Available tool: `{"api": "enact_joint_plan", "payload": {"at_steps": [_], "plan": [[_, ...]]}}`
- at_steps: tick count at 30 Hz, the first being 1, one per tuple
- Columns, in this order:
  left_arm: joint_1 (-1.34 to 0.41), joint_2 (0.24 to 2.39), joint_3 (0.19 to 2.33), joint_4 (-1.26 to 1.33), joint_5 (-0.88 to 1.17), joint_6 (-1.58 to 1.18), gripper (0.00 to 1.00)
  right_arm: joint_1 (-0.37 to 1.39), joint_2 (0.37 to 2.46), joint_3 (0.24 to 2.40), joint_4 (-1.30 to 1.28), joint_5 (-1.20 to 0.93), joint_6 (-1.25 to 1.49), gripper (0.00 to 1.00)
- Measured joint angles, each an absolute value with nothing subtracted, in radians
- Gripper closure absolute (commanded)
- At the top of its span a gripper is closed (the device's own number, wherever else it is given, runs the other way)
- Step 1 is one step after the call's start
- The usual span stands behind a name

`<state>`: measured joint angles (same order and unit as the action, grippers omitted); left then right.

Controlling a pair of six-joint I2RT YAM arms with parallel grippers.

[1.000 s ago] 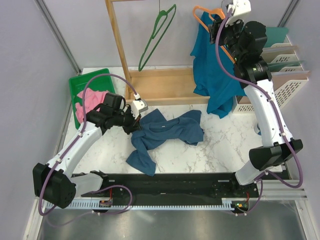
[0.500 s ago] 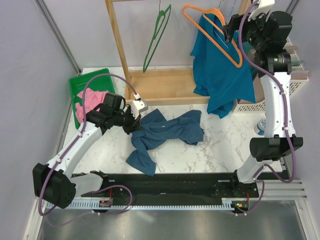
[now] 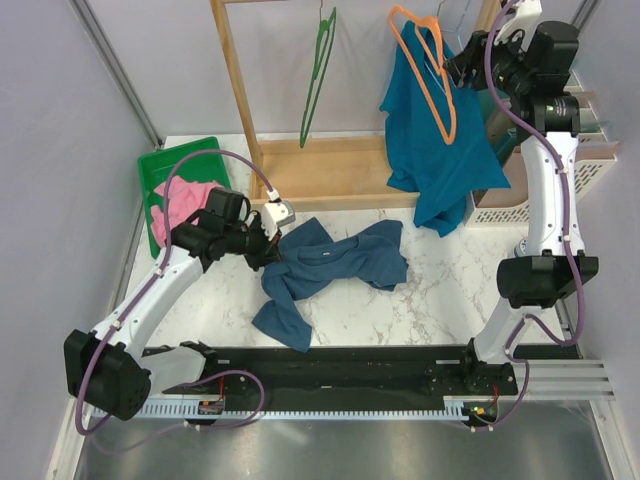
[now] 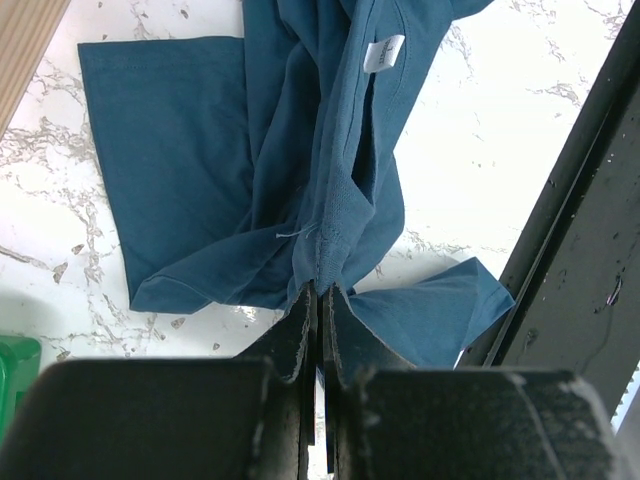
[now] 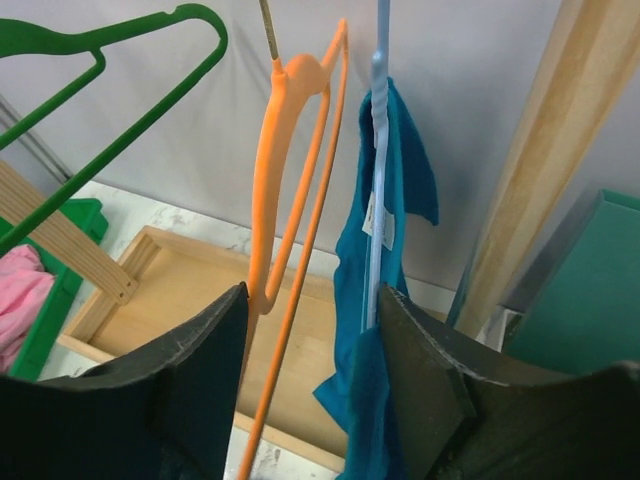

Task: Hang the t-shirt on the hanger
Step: Pick up the hanger from the clothesline.

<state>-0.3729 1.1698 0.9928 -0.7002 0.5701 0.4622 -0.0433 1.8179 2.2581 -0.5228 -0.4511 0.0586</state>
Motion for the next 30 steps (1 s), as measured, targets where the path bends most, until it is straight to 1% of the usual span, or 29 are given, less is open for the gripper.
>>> {"api": "enact_joint_plan", "payload": {"at_steps": [3,6,9,16,19,30], "plan": [[-0.373,1.169,0.99,-0.7,0.57,0.462,0.98,-0.043,1.819,2.259,-0.528,-0.471,0.07,0.39],[-0.373,1.166,0.984,-0.7,0.57,0.461,0.98,-0.043,1.819,2.264,-0.529,-0.482,0.083,0.33],[-0.373,1.161,0.979,-0.701,0.57,0.461,0.98,-0.043,1.81,2.264,-0.531,-0.472,0.082,0.3],[-0.373,1.158,0.975,-0.7,0.57,0.461,0.98,-0.043,1.746,2.265,-0.531,-0.454,0.082,0.3],[-0.373,1.158,0.975,-0.7,0.571,0.461,0.98,-0.042,1.726,2.272,-0.53,-0.456,0.095,0.34],[-0.373,1.158,0.975,-0.7,0.572,0.461,0.98,-0.013,1.777,2.288,-0.561,-0.44,0.118,0.39]]}}
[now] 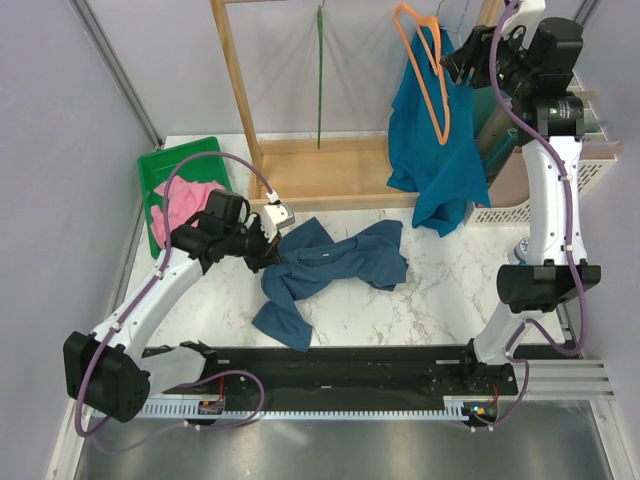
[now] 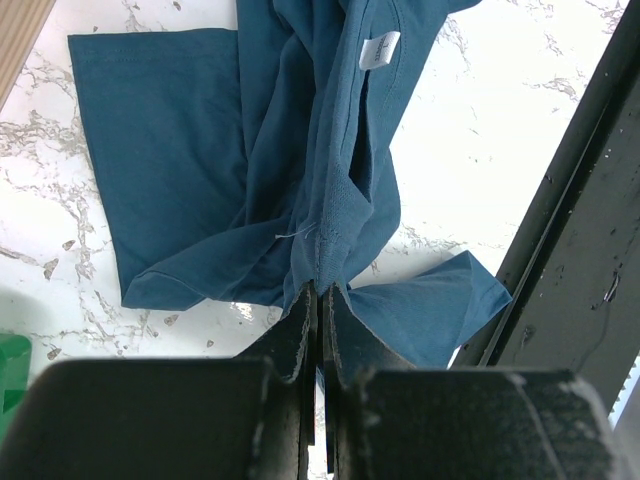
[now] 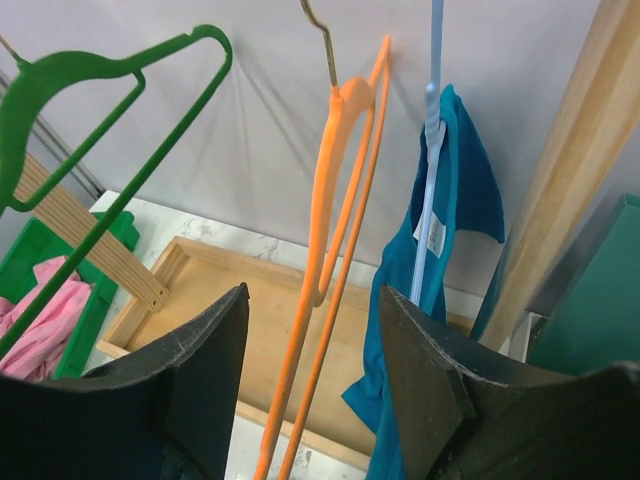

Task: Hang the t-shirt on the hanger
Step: Pick up the hanger from the clothesline.

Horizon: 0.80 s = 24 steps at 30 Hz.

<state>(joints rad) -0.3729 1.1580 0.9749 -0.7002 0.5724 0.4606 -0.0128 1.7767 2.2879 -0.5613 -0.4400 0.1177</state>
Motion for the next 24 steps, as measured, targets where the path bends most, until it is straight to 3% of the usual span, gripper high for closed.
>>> {"api": "enact_joint_plan", "payload": {"at_steps": [24], "plan": [[-0.373,1.158,0.975,-0.701,0.572,0.46,0.98,0.103,1.867,2.283,-0.596,-0.259,0.02,0.48]]}}
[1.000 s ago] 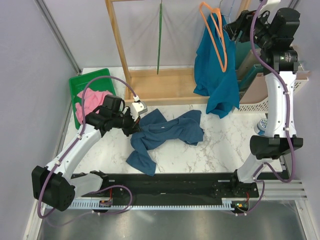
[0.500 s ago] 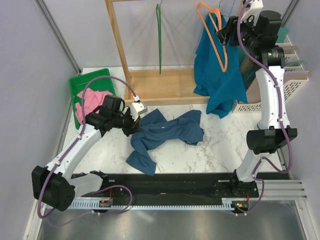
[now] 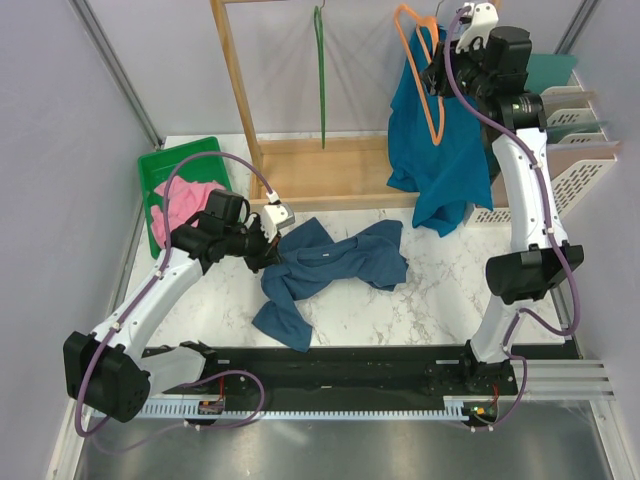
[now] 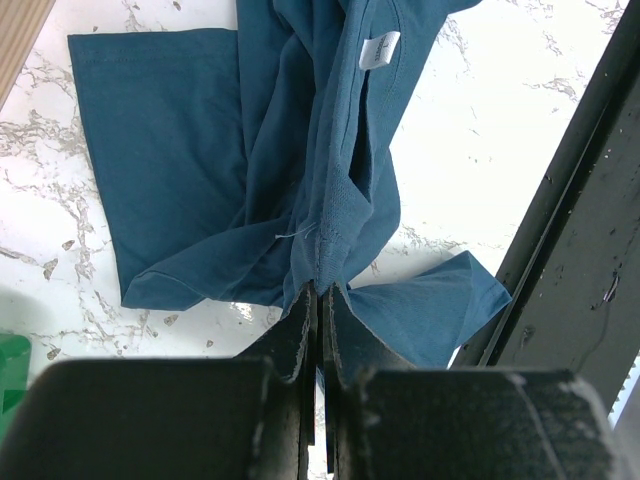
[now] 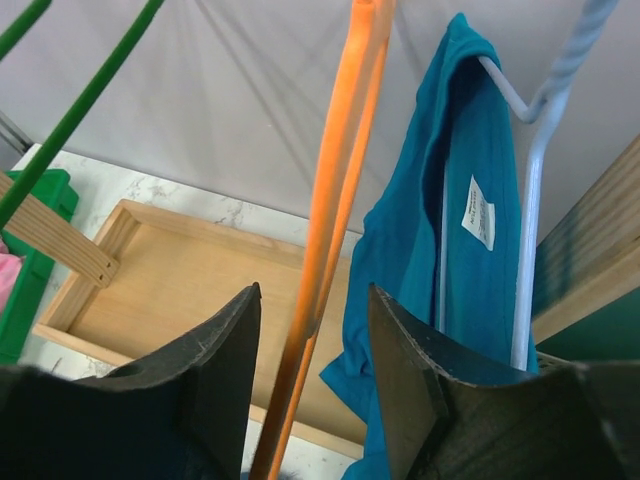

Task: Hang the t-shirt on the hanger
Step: Pick up the hanger from the clothesline.

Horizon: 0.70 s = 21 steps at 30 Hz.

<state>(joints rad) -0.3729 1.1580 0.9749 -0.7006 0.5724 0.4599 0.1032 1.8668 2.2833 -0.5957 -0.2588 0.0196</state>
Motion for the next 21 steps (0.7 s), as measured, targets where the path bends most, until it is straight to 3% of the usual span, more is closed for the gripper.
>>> {"api": "enact_joint_plan", "payload": {"at_steps": [5,9,10,21], "plan": [[-0.373,1.158,0.975,-0.701,0.573,0.46,0.98,0.103,1.871,2.274,-0.598,-0.233,0.017,0.55],[-0.373,1.158,0.975,-0.7,0.574,0.46,0.98,0.106,1.88,2.272,-0.596,-0.215,0.012,0.94],[-0.373,1.158,0.975,-0.7,0.574,0.46,0.98,0.108,1.88,2.272,-0.596,-0.208,0.015,0.99],[-0.373,1.164,0.975,-0.7,0.575,0.46,0.98,0.133,1.872,2.257,-0.581,-0.162,0.033,1.0]]}}
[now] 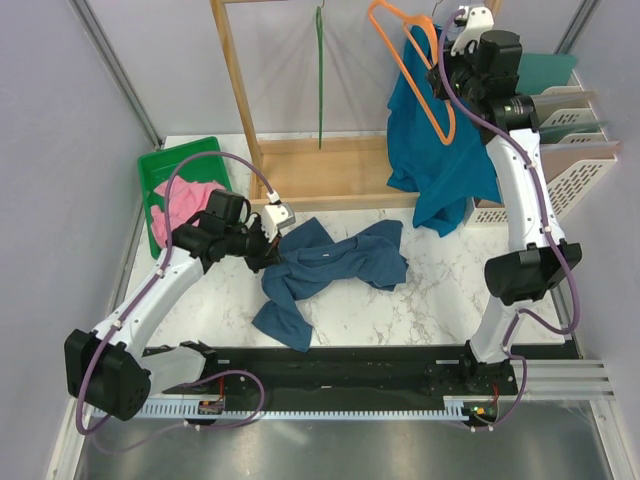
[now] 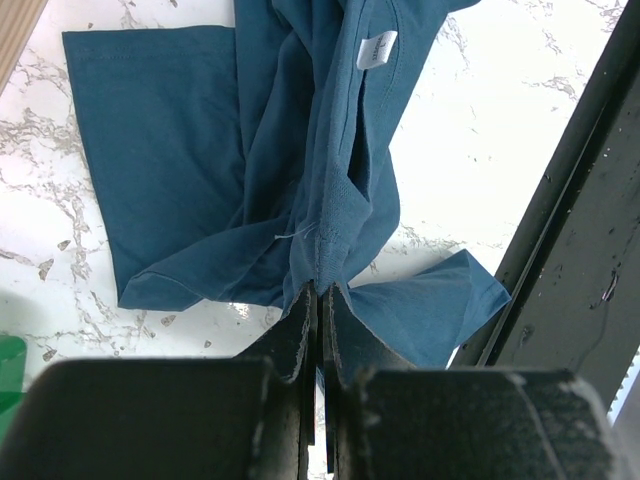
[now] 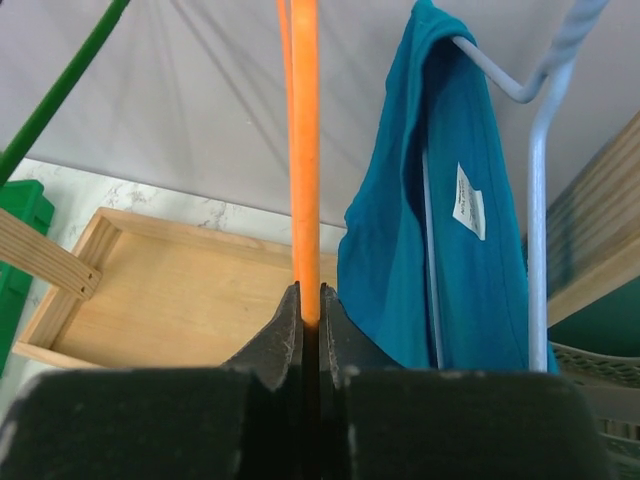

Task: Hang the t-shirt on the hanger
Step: Pick up the hanger from the clothesline.

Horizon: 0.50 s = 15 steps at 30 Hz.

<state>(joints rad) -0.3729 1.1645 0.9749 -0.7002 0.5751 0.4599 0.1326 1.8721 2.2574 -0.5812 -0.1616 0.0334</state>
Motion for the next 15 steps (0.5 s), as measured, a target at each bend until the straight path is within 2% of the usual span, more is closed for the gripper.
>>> {"api": "enact_joint_plan", "payload": {"at_steps": [15], "plan": [[-0.373,1.169,0.975,-0.7,0.575,0.46,0.98,0.136,1.703,2.145,-0.472,-0.208,0.054,1.0]]}}
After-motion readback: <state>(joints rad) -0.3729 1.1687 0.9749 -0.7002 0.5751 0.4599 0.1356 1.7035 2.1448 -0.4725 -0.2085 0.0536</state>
